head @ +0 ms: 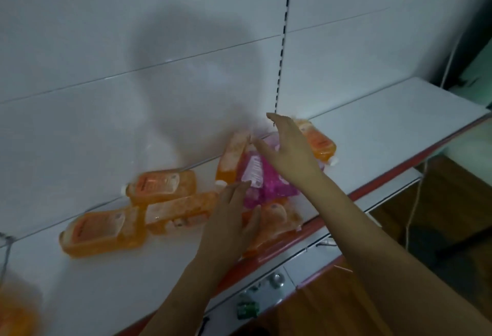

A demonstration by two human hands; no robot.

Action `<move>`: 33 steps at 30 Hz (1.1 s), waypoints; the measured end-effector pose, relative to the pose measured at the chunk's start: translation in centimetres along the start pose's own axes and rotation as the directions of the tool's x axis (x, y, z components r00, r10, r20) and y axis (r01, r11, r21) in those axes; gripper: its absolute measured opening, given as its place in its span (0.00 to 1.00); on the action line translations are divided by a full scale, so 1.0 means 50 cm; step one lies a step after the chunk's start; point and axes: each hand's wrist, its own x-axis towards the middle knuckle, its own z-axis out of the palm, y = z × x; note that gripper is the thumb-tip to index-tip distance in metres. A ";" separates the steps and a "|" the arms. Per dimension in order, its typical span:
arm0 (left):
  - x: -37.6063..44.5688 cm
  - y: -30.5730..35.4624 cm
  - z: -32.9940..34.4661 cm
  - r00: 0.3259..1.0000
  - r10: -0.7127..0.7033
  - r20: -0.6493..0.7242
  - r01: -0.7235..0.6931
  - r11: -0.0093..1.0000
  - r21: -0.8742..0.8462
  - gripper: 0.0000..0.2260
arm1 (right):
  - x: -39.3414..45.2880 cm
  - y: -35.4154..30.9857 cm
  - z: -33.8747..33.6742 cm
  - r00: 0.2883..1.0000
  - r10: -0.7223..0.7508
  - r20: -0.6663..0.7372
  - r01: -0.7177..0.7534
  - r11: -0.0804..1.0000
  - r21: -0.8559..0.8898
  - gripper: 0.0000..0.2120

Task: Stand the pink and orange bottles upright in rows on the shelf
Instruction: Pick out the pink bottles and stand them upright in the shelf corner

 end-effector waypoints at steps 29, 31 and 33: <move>0.117 0.024 -0.066 0.913 -0.327 0.243 0.374 0.434 -0.820 0.24 | 0.051 -0.012 -0.068 0.942 0.054 0.330 -0.268 0.714 0.647 0.30; 0.099 0.016 -0.080 0.902 -0.394 0.175 0.361 0.468 -0.807 0.28 | 0.056 -0.022 -0.043 0.936 0.033 0.351 -0.270 0.706 0.655 0.32; 0.074 0.003 -0.094 0.893 -0.436 0.111 0.346 0.508 -0.789 0.30 | 0.061 -0.039 -0.014 0.923 -0.011 0.384 -0.275 0.679 0.681 0.28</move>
